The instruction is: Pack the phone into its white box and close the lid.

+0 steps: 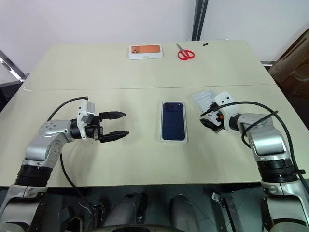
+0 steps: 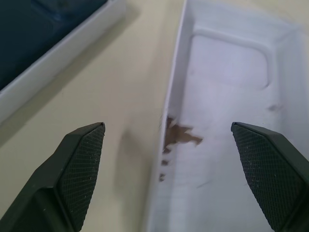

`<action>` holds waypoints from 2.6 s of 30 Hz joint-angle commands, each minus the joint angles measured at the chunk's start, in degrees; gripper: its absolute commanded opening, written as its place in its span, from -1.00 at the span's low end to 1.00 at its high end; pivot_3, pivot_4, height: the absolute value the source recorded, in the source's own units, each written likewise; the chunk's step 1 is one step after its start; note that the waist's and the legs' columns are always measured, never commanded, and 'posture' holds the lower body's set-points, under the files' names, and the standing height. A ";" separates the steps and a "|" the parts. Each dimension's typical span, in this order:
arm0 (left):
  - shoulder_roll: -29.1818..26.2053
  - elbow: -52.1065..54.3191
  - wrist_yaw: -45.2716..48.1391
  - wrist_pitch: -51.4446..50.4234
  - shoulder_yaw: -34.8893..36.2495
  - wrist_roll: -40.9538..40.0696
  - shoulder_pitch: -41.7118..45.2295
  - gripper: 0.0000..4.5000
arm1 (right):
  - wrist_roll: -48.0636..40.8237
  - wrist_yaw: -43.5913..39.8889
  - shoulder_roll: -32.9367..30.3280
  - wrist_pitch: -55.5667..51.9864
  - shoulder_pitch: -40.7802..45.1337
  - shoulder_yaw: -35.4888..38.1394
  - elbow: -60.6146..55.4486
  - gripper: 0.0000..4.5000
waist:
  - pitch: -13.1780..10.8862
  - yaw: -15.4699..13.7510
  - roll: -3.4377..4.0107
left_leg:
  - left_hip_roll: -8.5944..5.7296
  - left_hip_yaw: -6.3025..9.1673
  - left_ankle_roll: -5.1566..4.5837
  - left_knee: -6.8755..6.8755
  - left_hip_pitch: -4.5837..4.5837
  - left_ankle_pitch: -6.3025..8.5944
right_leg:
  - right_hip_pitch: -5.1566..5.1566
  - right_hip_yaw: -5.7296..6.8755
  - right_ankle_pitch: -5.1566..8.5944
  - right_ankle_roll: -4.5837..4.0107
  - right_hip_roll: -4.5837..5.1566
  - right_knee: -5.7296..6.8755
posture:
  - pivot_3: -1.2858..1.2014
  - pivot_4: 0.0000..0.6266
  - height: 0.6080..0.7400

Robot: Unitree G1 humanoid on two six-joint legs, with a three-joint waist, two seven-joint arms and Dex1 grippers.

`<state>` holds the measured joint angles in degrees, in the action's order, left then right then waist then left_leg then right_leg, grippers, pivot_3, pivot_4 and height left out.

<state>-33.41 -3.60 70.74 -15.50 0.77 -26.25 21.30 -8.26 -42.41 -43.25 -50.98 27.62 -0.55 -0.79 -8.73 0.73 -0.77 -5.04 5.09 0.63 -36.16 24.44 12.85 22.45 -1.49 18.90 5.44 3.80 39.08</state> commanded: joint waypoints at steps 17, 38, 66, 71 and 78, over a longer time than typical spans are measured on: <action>5.34 5.71 -6.46 1.50 -2.69 0.97 -3.29 0.91 | 3.99 -13.87 -5.37 -12.73 22.92 -23.36 15.64 0.95 | -0.04 -0.02 0.06 | 0.01 -0.04 -0.10 -0.03 0.02 0.06 | 0.03 -0.02 0.00 0.00 0.00 0.00 | 0.03 -0.52 0.91; 7.22 7.85 -10.28 0.69 -3.68 0.83 -4.56 0.94 | 5.30 -7.38 0.17 -18.27 25.22 -19.64 21.63 -0.96 | -0.01 0.02 0.02 | 0.00 -0.03 -0.10 -0.04 -0.01 0.07 | -0.01 0.00 0.00 0.00 0.00 0.00 | 0.03 -0.52 0.91; 6.84 3.92 -14.71 -4.57 4.11 -4.49 2.51 0.94 | -27.85 16.72 44.24 -39.74 23.47 43.18 -2.74 -0.99 | -0.04 0.29 0.11 | 0.00 -0.05 -0.09 0.02 0.03 0.05 | 0.17 -0.04 -0.01 0.01 -0.03 0.19 | 0.03 -0.52 0.91; 6.04 2.83 -15.36 -6.73 6.61 -6.43 4.27 0.94 | -40.06 23.61 53.00 -41.52 15.49 39.93 -9.92 -0.99 | -0.04 0.28 0.14 | 0.00 -0.03 0.06 0.03 0.03 -0.03 | 0.19 -0.04 -0.01 0.01 -0.03 0.23 | 0.03 -0.52 0.91; 4.98 2.83 -13.66 -7.68 5.13 -6.02 3.13 0.83 | -50.15 33.17 49.41 -41.52 6.91 31.95 -7.80 -1.00 | -0.04 0.60 0.14 | 0.00 -0.04 -0.05 0.11 0.01 0.03 | 0.22 -0.05 -0.01 0.01 -0.02 0.23 | 0.03 -0.52 0.91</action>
<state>-27.53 -1.76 56.24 -22.77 5.93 -31.76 24.70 -55.61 -10.93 6.68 -92.12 33.97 32.29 -8.34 -8.77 1.33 -0.62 -5.04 5.04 0.57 -36.05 24.46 12.88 22.68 -1.55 18.89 5.44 3.78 39.31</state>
